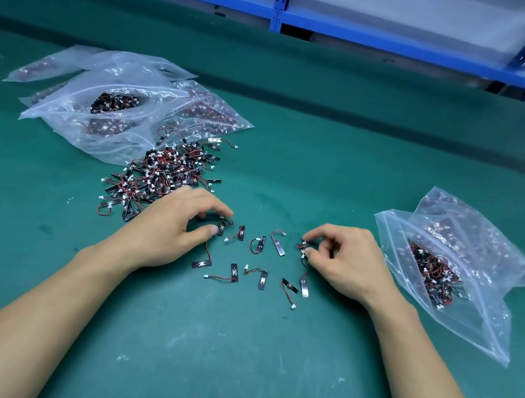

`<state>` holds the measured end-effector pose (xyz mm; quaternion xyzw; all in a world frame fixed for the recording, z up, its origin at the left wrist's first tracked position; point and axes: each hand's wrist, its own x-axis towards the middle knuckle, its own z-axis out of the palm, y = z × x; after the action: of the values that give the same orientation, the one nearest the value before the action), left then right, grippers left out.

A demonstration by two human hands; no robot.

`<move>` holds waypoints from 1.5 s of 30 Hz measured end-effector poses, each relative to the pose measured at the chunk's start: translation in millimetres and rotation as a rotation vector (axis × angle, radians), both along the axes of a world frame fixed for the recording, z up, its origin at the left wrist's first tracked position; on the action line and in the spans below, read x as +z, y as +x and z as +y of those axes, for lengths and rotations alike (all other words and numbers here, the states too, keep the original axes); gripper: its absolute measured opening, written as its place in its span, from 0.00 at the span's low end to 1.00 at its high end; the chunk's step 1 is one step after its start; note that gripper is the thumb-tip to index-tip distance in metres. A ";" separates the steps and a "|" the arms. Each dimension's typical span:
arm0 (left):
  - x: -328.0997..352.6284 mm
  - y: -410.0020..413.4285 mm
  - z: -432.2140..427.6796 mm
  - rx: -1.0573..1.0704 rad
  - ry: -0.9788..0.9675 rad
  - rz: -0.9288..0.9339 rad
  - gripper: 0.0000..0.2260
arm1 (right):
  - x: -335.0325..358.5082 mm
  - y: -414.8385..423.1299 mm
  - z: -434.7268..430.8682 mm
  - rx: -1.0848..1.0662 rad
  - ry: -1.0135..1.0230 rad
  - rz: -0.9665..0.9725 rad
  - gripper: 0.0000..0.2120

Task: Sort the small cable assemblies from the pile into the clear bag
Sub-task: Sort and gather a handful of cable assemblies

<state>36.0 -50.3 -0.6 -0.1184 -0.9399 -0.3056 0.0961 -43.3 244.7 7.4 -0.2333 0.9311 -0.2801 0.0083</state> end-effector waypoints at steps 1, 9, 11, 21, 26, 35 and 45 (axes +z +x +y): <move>0.0 -0.1 0.1 0.005 0.006 -0.004 0.12 | -0.4 -0.3 0.2 -0.001 -0.005 -0.004 0.06; 0.4 -0.2 0.4 0.028 0.024 -0.004 0.12 | 2.4 -2.1 9.5 0.123 -0.097 -0.128 0.19; 0.1 -0.4 0.6 0.030 0.023 -0.005 0.12 | 4.5 -2.0 12.6 0.163 -0.078 -0.149 0.24; 0.2 0.1 0.7 0.026 0.025 0.007 0.11 | 9.2 -0.5 15.9 0.218 -0.024 -0.196 0.31; -0.4 -1.4 -1.3 0.047 0.006 0.014 0.11 | 8.9 -0.9 17.8 0.241 -0.027 -0.220 0.38; 0.1 -3.8 -3.3 0.136 0.020 0.062 0.13 | 0.7 -7.8 16.8 0.142 -0.175 -0.166 0.14; -4.2 -4.7 -4.3 0.098 0.036 0.007 0.17 | -10.9 -14.1 12.9 -0.055 -0.168 0.020 0.05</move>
<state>31.3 -54.5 -4.8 -0.0716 -0.9386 -0.3169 0.1164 -57.4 257.6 -3.5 -0.2104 0.9105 -0.3549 -0.0284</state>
